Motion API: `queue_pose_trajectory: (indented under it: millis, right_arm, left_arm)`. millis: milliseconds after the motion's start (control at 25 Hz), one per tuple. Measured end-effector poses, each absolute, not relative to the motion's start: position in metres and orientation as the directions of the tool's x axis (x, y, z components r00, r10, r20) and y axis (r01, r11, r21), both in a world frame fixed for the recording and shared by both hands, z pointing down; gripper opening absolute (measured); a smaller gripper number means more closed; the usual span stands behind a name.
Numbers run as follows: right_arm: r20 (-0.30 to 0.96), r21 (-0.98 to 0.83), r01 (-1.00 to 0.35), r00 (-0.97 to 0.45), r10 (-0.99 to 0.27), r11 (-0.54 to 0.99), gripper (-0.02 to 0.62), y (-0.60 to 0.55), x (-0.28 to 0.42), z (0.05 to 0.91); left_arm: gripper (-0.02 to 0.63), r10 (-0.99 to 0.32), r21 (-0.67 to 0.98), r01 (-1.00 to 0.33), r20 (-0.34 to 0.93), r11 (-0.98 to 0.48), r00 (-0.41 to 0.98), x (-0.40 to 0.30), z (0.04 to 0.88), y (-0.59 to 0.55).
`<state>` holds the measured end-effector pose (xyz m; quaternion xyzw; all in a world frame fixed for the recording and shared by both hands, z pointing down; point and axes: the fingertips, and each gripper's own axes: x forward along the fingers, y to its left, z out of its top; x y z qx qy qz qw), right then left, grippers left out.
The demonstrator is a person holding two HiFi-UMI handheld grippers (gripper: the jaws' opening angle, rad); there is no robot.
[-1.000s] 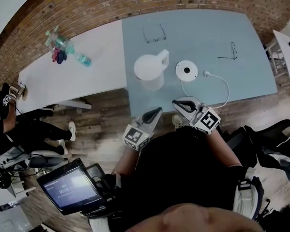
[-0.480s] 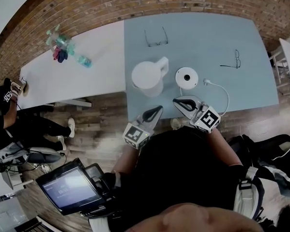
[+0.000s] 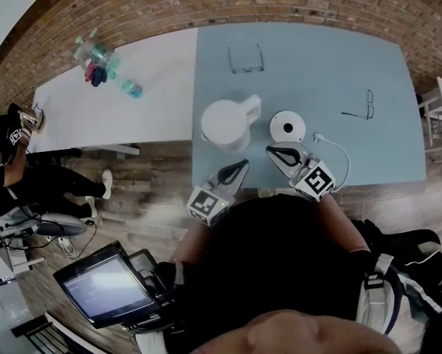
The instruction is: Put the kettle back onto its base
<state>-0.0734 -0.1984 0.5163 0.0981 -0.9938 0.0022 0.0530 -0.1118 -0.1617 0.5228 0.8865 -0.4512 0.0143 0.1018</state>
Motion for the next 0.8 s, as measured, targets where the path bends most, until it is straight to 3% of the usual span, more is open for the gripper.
queue_pose_trajectory:
  millis: [320,800]
  right_arm:
    - [0.141,0.023,-0.212,-0.967,-0.213,0.977,0.005,-0.23,-0.073,0.53]
    - [0.172,0.051,-0.254,-0.95,-0.259,0.966,0.151,-0.283,-0.086,0.556]
  left_arm:
    - [0.002,-0.827,0.173,-0.834,0.133,-0.523,0.546,-0.113,0.53,-0.176]
    - [0.002,-0.86,0.179,-0.868,0.146,-0.463,0.489,-0.114,0.536,-0.189]
